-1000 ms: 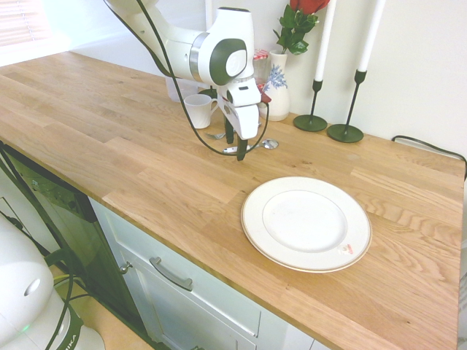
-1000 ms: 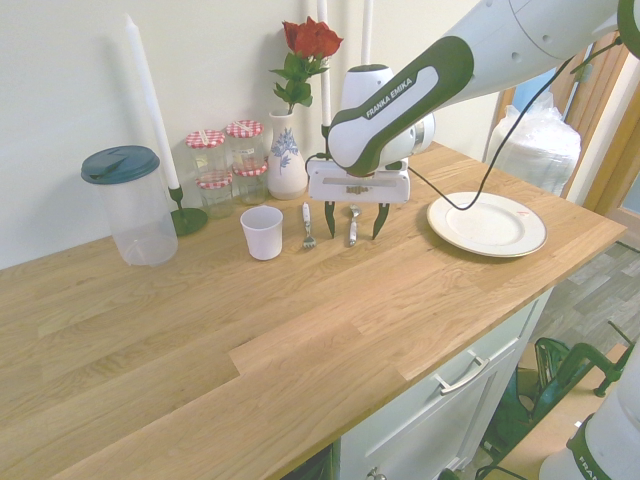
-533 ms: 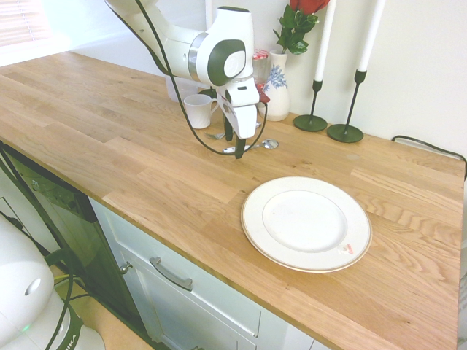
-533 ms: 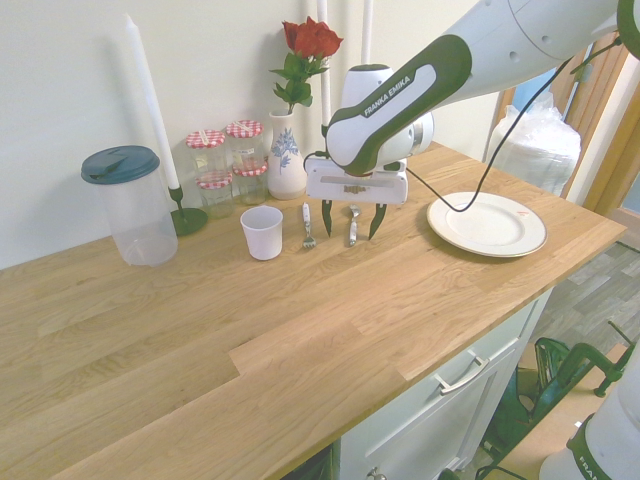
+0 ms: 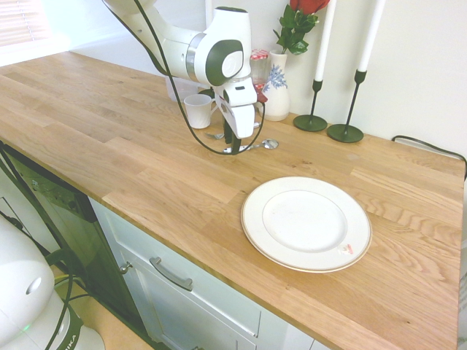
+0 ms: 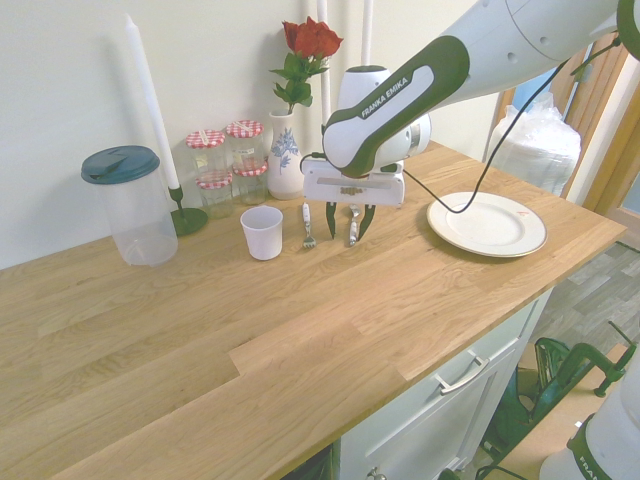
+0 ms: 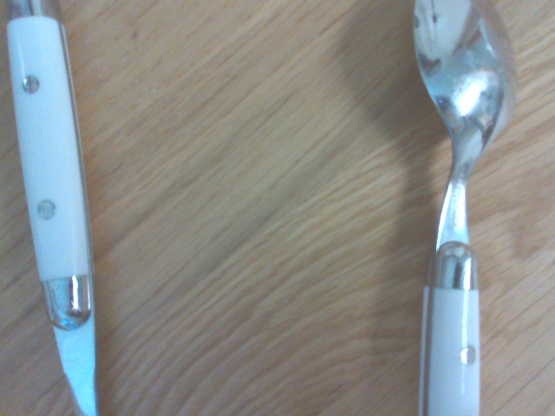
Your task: Put the spoon into the plate
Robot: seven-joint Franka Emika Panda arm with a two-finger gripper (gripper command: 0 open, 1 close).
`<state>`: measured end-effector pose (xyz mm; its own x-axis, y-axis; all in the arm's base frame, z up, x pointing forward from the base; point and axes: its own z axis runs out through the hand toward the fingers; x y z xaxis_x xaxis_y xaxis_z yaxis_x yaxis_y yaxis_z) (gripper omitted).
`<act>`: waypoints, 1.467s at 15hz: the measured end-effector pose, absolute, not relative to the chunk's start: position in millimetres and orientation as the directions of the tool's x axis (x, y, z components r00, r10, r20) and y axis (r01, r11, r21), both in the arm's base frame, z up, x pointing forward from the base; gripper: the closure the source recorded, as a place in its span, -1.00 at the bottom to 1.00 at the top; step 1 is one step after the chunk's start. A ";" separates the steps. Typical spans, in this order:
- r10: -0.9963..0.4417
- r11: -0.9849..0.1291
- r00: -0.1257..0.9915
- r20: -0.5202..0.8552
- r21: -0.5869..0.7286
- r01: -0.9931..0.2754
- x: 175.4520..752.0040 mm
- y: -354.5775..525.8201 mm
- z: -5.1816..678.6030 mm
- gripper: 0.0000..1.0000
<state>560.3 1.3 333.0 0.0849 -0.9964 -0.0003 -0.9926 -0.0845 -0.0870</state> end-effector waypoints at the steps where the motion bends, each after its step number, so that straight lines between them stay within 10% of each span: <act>1: -0.996 -0.085 0.085 0.000 -0.087 -0.993 560.2 1.3 332.7 1.00; 22: -0.997 -0.078 0.078 -0.002 -0.112 -0.991 552.7 -2.4 337.0 1.00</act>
